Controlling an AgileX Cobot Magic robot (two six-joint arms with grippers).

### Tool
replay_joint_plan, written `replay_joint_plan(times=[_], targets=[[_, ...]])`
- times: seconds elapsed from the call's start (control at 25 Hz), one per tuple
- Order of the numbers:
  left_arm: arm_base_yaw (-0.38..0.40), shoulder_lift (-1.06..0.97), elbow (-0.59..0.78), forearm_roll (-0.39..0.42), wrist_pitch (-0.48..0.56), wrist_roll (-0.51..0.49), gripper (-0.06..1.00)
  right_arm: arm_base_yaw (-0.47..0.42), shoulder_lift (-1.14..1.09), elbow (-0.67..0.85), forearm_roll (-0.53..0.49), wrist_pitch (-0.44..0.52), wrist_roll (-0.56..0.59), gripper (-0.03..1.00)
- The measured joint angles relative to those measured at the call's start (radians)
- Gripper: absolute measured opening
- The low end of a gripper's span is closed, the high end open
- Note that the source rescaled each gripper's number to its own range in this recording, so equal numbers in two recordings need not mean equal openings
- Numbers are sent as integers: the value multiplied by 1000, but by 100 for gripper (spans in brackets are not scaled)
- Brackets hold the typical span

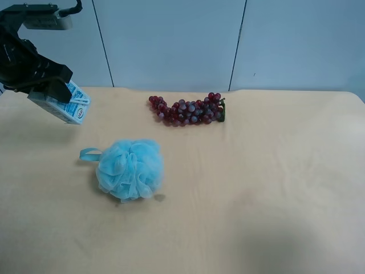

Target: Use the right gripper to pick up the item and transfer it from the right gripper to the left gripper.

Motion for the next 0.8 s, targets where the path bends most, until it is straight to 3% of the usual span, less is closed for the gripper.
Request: replay_joint_plan(times=[0.28, 0.52, 0.8], targets=[[0, 0, 0, 1, 8, 0, 0, 0, 13, 4, 0, -27, -35, 96], [0, 0, 0, 16, 9, 0, 0, 0, 15, 33, 0, -79, -33, 100], [0, 21, 0, 119, 34, -71, 0, 0, 16, 33, 0, -81, -32, 100]])
